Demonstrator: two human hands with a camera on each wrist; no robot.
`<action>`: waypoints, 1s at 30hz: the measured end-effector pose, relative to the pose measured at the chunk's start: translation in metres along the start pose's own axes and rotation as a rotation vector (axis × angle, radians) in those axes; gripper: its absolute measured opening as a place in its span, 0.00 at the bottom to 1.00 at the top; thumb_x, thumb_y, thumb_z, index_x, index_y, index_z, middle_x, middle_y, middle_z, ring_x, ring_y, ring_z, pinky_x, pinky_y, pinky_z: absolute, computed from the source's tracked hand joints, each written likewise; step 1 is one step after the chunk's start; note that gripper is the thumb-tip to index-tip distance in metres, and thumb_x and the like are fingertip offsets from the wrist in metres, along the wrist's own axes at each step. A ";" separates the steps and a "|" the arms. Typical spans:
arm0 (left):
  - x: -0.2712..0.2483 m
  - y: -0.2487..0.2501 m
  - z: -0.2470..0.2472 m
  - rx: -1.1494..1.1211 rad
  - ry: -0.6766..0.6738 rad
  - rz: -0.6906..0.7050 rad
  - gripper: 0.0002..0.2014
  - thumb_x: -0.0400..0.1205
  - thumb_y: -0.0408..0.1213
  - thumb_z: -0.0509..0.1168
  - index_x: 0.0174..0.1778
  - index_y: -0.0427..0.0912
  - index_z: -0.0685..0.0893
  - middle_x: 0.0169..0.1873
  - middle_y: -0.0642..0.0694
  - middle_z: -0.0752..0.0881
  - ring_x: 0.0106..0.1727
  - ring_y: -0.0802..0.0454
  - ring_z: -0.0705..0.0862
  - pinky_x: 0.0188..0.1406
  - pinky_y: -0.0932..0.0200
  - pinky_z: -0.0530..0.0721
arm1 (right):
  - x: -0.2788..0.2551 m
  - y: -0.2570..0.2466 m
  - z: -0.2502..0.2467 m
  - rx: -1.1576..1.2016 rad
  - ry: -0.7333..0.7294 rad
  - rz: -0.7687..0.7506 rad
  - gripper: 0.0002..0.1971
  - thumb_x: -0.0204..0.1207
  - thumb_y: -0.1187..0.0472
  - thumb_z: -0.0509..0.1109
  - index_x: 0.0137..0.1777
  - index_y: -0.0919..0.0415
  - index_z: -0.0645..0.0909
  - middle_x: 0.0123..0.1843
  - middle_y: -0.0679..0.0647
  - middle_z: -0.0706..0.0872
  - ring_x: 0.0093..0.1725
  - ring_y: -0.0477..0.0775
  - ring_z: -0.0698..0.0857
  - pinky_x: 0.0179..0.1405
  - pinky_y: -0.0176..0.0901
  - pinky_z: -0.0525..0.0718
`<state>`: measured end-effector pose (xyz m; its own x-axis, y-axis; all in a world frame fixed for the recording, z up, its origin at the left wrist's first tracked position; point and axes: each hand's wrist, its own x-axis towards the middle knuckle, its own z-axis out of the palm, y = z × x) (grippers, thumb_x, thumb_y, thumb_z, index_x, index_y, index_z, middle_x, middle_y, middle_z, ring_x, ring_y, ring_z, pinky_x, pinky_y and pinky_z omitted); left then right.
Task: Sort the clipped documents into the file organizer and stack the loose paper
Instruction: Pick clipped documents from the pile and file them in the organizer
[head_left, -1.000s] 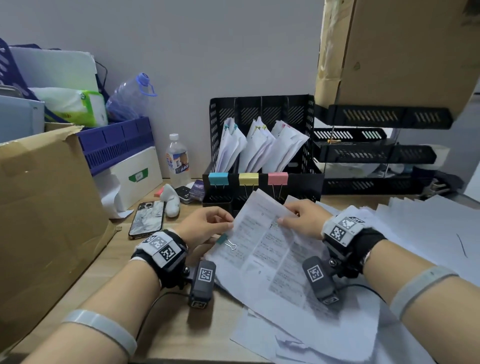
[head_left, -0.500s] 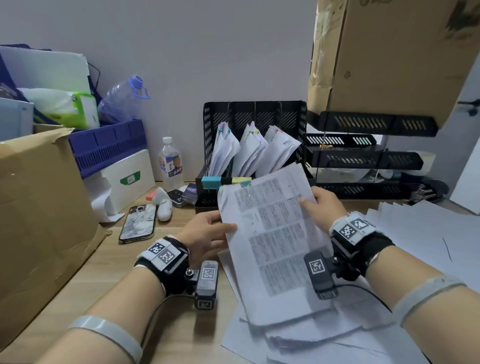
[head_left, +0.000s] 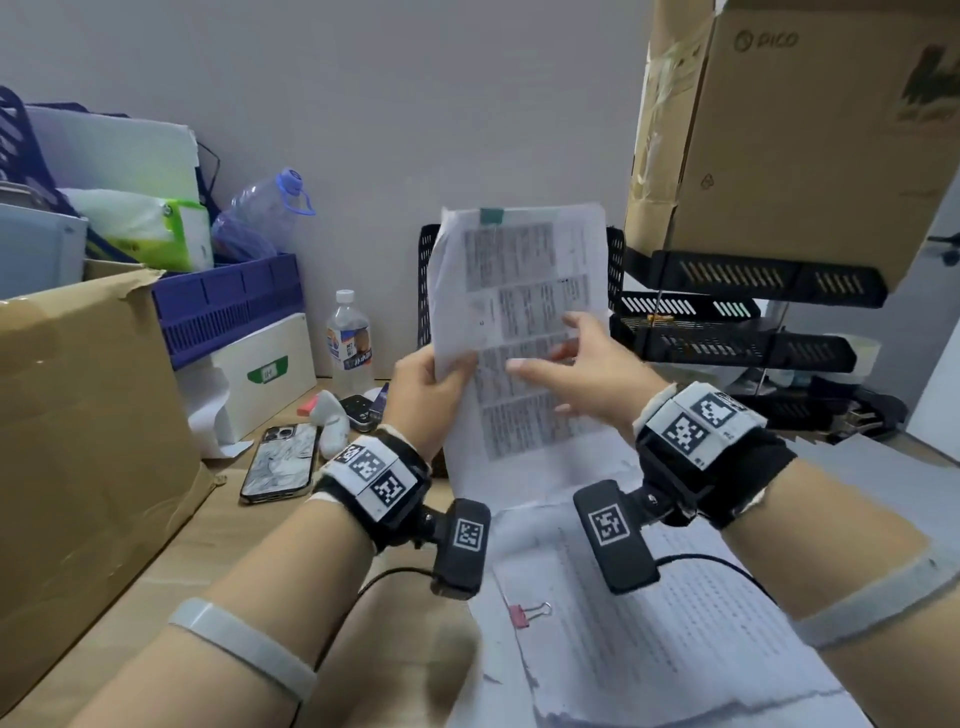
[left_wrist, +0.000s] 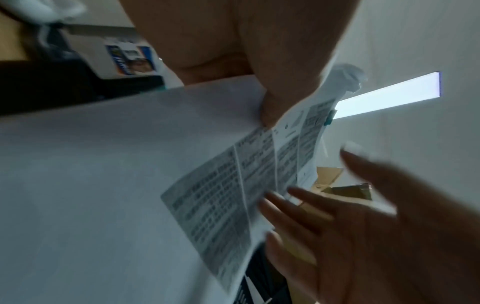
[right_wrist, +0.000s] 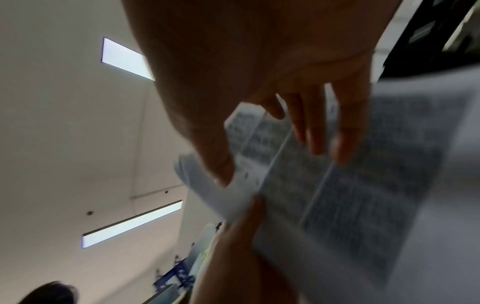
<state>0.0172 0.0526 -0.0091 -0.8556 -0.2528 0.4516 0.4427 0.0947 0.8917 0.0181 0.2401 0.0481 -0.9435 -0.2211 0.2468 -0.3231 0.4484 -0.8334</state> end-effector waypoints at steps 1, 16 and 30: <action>0.002 0.007 0.005 -0.004 -0.004 0.062 0.08 0.83 0.36 0.70 0.51 0.35 0.90 0.48 0.35 0.93 0.49 0.41 0.92 0.52 0.32 0.90 | -0.002 -0.011 0.007 0.051 -0.063 -0.003 0.47 0.64 0.39 0.81 0.79 0.49 0.62 0.64 0.48 0.82 0.62 0.51 0.85 0.54 0.58 0.91; 0.064 -0.003 0.005 0.573 -0.243 0.069 0.24 0.77 0.63 0.67 0.70 0.66 0.83 0.88 0.49 0.53 0.89 0.48 0.53 0.88 0.41 0.57 | 0.056 -0.080 -0.019 -0.167 0.449 -0.212 0.27 0.77 0.74 0.56 0.76 0.60 0.70 0.46 0.52 0.77 0.47 0.56 0.77 0.48 0.44 0.73; 0.095 -0.038 -0.015 0.698 -0.157 -0.103 0.35 0.85 0.43 0.65 0.87 0.45 0.57 0.82 0.40 0.66 0.77 0.39 0.75 0.75 0.47 0.75 | 0.090 -0.097 0.001 0.053 0.248 -0.191 0.12 0.81 0.69 0.66 0.36 0.57 0.77 0.33 0.49 0.85 0.33 0.49 0.85 0.31 0.37 0.80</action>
<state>-0.0764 0.0105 -0.0005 -0.9355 -0.1576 0.3163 0.1277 0.6839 0.7183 -0.0358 0.1756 0.1502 -0.8574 -0.0757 0.5090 -0.4979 0.3723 -0.7833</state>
